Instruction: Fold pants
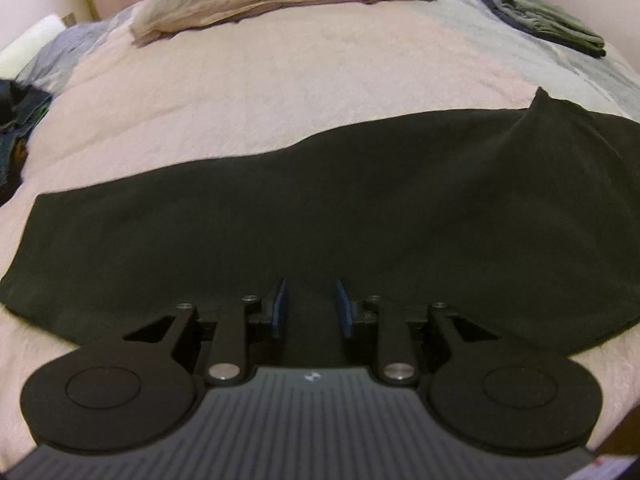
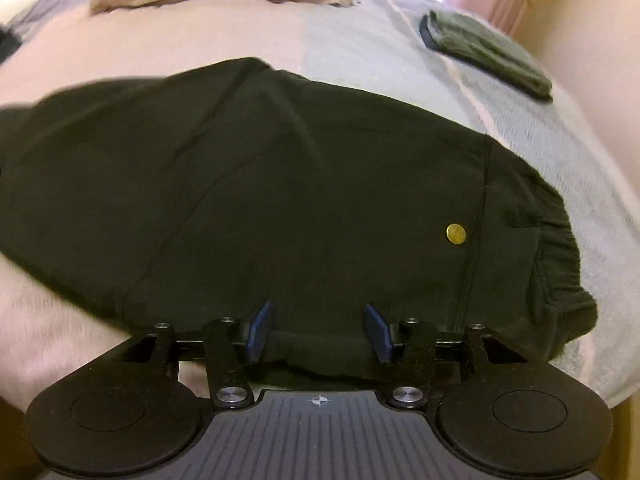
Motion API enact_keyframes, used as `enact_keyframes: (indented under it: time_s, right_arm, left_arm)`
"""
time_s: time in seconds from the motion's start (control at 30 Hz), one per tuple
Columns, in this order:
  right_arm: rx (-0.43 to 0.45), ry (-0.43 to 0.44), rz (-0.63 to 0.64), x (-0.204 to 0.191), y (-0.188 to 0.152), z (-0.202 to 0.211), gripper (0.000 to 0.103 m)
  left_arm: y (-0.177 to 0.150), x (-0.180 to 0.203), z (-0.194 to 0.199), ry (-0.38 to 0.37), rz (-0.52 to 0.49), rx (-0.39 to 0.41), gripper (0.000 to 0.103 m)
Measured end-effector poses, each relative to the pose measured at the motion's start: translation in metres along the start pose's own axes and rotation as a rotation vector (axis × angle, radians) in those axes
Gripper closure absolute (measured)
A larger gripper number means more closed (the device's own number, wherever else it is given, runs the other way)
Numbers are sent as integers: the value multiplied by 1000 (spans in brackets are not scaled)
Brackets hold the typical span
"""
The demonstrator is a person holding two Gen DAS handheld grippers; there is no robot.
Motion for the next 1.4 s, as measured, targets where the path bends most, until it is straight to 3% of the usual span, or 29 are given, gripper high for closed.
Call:
enact_keyframes:
  time_s: [0.1, 0.27, 0.5, 0.6, 0.7, 0.93, 1.4]
  right_arm:
    - [-57, -16, -19, 3, 1, 4, 55]
    - [-207, -82, -5, -7, 17, 14, 55]
    - [-278, 53, -262, -67, 26, 87, 55]
    - [-266, 91, -346, -94, 34, 128, 55]
    - [-212, 100, -348, -115, 51, 168, 54]
    - [-98, 116, -350, -158, 86, 238, 54]
    - [-71, 125, -320, -191, 97, 299, 54]
  left_arm:
    - [-12, -11, 12, 6, 54, -71, 72]
    - [-2, -23, 48, 31, 70, -151, 72]
    - [13, -49, 136, -14, 54, -178, 55]
    - [15, -69, 172, -29, 51, -189, 54]
    - [20, -85, 205, -33, 20, -188, 53]
    - [42, -114, 269, -69, -25, -87, 39]
    - [49, -125, 330, -100, -39, -19, 37]
Point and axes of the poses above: each gripper's, at about its wrist camera, not at the fingertips, and z roughly against the way its jaws point, x to its right, y to its top, the point moved 10 cm from there along -z, roughly the way its jaws point, and after that the axes turned 9 degrees about x, right-handed, at the moved point
